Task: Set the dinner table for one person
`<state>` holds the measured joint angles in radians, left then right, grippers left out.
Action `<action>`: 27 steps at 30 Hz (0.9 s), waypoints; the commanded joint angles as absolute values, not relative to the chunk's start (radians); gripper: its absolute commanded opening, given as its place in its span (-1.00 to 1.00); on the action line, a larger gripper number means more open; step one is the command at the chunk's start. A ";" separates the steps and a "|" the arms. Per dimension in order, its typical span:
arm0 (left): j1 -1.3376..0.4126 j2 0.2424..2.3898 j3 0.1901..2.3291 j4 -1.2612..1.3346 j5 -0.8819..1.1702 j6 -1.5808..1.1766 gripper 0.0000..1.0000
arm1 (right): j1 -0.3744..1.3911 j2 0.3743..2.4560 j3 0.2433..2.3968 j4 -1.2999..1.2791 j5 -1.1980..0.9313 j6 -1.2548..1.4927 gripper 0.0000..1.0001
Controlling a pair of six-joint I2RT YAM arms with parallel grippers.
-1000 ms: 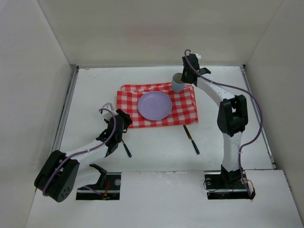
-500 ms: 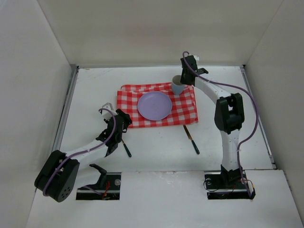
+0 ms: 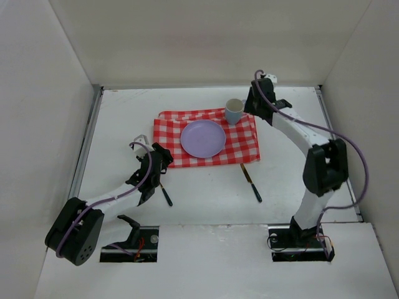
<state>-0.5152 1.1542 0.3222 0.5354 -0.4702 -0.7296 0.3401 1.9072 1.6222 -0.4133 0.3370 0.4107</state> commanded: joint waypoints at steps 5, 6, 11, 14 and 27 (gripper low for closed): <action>-0.545 1.097 0.344 0.565 -0.479 -0.718 -0.17 | 0.379 1.392 1.007 -0.175 0.347 0.517 -0.51; -0.553 1.089 0.350 0.555 -0.480 -0.716 -0.22 | 0.395 1.344 0.930 -0.175 0.351 0.537 -0.60; -0.577 1.040 0.357 0.525 -0.483 -0.719 -0.29 | 0.508 1.188 0.712 -0.303 0.383 0.627 -0.62; -0.582 1.020 0.353 0.523 -0.489 -0.718 -0.29 | 0.611 1.169 0.699 -0.420 0.390 0.646 -0.32; -0.570 1.040 0.348 0.529 -0.492 -0.716 -0.25 | 0.706 1.278 0.707 -0.528 0.397 0.644 0.04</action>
